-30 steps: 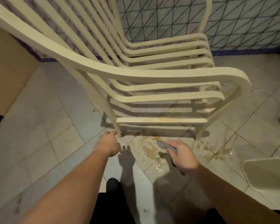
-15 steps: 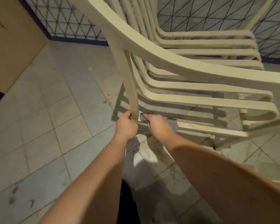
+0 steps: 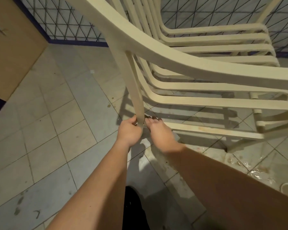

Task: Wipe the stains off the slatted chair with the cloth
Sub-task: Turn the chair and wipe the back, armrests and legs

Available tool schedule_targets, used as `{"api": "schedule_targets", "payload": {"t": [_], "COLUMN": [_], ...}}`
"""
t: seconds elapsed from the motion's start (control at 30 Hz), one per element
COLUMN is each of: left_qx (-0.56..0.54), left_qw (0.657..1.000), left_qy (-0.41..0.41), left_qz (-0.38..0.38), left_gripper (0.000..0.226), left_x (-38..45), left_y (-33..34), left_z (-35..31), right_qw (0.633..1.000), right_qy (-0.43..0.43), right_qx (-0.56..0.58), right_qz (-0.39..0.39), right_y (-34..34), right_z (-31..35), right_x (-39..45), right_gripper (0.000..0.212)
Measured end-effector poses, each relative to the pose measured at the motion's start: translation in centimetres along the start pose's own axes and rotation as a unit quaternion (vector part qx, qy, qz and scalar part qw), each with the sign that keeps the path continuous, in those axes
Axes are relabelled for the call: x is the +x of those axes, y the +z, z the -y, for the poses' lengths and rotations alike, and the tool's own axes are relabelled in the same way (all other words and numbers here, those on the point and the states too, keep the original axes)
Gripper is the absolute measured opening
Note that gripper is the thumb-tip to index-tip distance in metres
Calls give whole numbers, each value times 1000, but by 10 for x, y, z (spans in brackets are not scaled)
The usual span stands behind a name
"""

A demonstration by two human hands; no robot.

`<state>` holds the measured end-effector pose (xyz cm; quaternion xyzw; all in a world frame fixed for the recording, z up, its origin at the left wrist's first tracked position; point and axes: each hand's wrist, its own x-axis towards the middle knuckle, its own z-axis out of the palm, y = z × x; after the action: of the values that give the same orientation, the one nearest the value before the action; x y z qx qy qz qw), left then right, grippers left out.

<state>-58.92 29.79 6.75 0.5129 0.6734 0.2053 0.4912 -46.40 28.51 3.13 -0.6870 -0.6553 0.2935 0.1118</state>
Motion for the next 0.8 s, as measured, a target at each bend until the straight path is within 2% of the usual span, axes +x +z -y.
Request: {"api": "schedule_targets", "payload": {"t": [0.07, 0.1, 0.17, 0.23, 0.27, 0.33, 0.47, 0.5, 0.6, 0.63, 0.73, 0.8], "left_qx": [-10, -8, -7, -3, 5, 19, 50, 52, 52, 45, 49, 27], "left_qw": [1000, 1000, 999, 999, 999, 999, 998, 998, 996, 996, 998, 998], "left_qy": [-3, -6, -11, -17, -21, -19, -6, -5, -26, -36, -34, -38], "left_qz": [8, 14, 30, 39, 41, 44, 46, 46, 67, 63, 31, 40], "left_gripper": [49, 51, 61, 70, 72, 70, 40, 39, 67, 66, 25, 35], "left_x": [0, 0, -1, -4, -4, -2, 1, 2, -3, -2, -2, -1], "left_y": [-2, -3, -6, -8, -9, -13, -18, -18, -18, -17, -15, -13], "left_z": [-1, -2, -2, -4, -5, 0, 6, 7, 5, 6, 5, 9], "right_qw": [999, 992, 946, 876, 854, 843, 860, 866, 889, 887, 870, 893], "right_qy": [8, 40, 117, 187, 189, 156, 48, 31, 36, 37, -33, -40], "right_qx": [38, 119, 299, 437, 478, 506, 484, 476, 437, 440, 463, 423], "right_qz": [27, 14, -51, -83, -78, -92, -155, -149, -130, -137, -167, -151], "right_y": [10, 11, 8, 0, -3, -12, -41, -41, -35, -34, -37, -34], "right_z": [-1, -3, 0, 15, 24, 46, 63, 60, 50, 53, 62, 53], "right_x": [-7, -12, -18, -19, -18, -14, -31, -36, -39, -39, -42, -39], "right_gripper": [64, 58, 39, 30, 26, 27, 39, 40, 42, 43, 49, 49]}}
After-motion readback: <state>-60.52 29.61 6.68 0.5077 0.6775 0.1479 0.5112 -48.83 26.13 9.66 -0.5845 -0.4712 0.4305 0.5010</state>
